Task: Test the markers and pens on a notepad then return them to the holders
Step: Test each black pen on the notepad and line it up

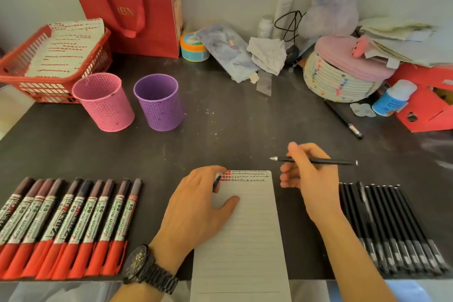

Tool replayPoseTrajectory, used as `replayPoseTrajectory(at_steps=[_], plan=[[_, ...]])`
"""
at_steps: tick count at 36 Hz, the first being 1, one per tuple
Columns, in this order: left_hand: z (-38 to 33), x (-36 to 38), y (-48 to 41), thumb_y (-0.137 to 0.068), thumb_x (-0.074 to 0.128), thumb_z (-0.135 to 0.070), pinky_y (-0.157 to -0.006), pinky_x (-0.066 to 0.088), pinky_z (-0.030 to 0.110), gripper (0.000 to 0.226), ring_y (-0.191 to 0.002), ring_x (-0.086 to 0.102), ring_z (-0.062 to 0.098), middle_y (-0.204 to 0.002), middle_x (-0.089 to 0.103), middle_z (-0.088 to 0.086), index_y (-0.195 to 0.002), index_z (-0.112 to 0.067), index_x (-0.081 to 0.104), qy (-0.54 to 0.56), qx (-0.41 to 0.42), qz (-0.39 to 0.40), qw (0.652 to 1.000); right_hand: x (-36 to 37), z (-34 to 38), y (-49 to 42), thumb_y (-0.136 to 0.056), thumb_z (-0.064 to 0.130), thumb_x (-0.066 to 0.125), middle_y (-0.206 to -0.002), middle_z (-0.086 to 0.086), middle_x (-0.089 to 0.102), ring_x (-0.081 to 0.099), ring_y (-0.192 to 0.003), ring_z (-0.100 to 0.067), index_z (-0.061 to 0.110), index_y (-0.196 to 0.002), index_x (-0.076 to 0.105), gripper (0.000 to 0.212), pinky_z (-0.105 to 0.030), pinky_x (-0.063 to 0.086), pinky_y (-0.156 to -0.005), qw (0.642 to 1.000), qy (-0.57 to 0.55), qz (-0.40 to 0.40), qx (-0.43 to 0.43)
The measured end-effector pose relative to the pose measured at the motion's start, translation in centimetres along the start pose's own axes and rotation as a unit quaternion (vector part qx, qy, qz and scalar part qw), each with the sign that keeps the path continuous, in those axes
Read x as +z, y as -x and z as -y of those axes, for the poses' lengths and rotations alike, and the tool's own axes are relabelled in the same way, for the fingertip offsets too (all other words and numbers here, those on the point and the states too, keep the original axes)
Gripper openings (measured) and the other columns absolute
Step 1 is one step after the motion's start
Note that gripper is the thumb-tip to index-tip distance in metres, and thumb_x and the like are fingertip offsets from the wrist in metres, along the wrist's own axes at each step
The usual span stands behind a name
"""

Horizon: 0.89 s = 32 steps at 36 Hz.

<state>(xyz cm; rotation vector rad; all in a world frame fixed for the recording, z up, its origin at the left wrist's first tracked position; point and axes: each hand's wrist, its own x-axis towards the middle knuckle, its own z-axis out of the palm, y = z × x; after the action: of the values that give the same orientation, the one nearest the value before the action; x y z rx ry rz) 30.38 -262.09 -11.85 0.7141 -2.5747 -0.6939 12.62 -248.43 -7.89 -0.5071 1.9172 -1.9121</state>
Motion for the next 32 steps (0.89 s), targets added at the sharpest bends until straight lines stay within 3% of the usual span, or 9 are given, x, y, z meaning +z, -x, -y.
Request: replayPoseTrajectory(at_steps=[6, 12, 15, 22, 25, 28, 32], plan=[[0.0, 0.0, 0.0, -0.079, 0.056, -0.066, -0.066, 0.032, 0.007, 0.034, -0.106, 0.041, -0.016, -0.103, 0.042, -0.035, -0.102, -0.051, 0.036, -0.006, -0.01, 0.001, 1.0, 1.3, -1.9, -0.8, -0.091, 0.041, 0.072, -0.047, -0.006, 0.057, 0.052, -0.038, -0.013, 0.02, -0.061, 0.056, 0.039, -0.021, 0.042, -0.041, 0.992, 0.101, -0.063, -0.046], [0.0, -0.1, 0.0, -0.079, 0.059, -0.064, -0.069, 0.031, 0.006, 0.04, -0.103, 0.04, -0.018, -0.102, 0.041, -0.034, -0.11, -0.048, 0.041, 0.002, -0.027, 0.018, 0.999, 0.9, -3.1, -0.5, -0.088, 0.022, 0.07, -0.044, -0.009, 0.052, 0.054, -0.038, -0.009, 0.015, -0.059, 0.05, 0.037, -0.025, 0.043, -0.045, 0.983, 0.148, -0.086, -0.061], [0.0, -0.1, 0.0, -0.079, 0.058, -0.065, -0.071, 0.031, 0.006, 0.041, -0.097, 0.043, -0.013, -0.1, 0.042, -0.036, -0.111, -0.048, 0.041, 0.002, -0.033, 0.02, 0.999, 1.1, -3.1, -0.8, -0.086, 0.014, 0.068, -0.047, -0.014, 0.053, 0.055, -0.038, -0.005, 0.009, -0.059, 0.05, 0.032, -0.019, 0.044, -0.044, 0.979, 0.166, -0.09, -0.073], [0.3, 0.1, -0.1, -0.08, 0.059, -0.065, -0.071, 0.031, 0.007, 0.041, -0.093, 0.04, -0.01, -0.103, 0.041, -0.036, -0.112, -0.046, 0.043, -0.003, -0.03, 0.015, 0.999, 1.1, -3.2, -0.8, -0.083, 0.014, 0.066, -0.049, -0.016, 0.055, 0.054, -0.036, -0.002, 0.008, -0.059, 0.051, 0.029, -0.014, 0.041, -0.043, 0.977, 0.18, -0.09, -0.07], [0.3, 0.2, 0.0, -0.08, 0.061, -0.063, -0.069, 0.032, 0.008, 0.039, -0.1, 0.042, -0.014, -0.104, 0.042, -0.033, -0.11, -0.046, 0.042, 0.001, -0.029, 0.014, 0.999, 1.2, -3.3, -0.8, -0.083, 0.016, 0.066, -0.049, -0.013, 0.057, 0.055, -0.038, -0.001, 0.01, -0.059, 0.051, 0.029, -0.011, 0.041, -0.044, 0.974, 0.198, -0.086, -0.069], [0.2, 0.2, 0.0, -0.079, 0.063, -0.063, -0.069, 0.031, 0.007, 0.037, -0.089, 0.043, -0.006, -0.095, 0.046, -0.028, -0.104, -0.049, 0.038, 0.003, -0.031, 0.011, 0.999, 1.3, -3.3, -0.9, -0.083, 0.017, 0.065, -0.047, -0.007, 0.059, 0.057, -0.039, -0.001, 0.012, -0.059, 0.052, 0.028, -0.011, 0.041, -0.045, 0.97, 0.214, -0.085, -0.073], [0.2, 0.2, 0.0, -0.08, 0.063, -0.062, -0.071, 0.03, 0.006, 0.038, -0.091, 0.04, -0.006, -0.096, 0.046, -0.027, -0.105, -0.049, 0.038, -0.004, -0.029, 0.01, 1.0, 1.2, -3.3, -0.9, -0.084, 0.015, 0.065, -0.043, 0.003, 0.054, 0.061, -0.042, -0.004, 0.014, -0.058, 0.05, 0.03, -0.01, 0.041, -0.044, 0.971, 0.214, -0.079, -0.076]])
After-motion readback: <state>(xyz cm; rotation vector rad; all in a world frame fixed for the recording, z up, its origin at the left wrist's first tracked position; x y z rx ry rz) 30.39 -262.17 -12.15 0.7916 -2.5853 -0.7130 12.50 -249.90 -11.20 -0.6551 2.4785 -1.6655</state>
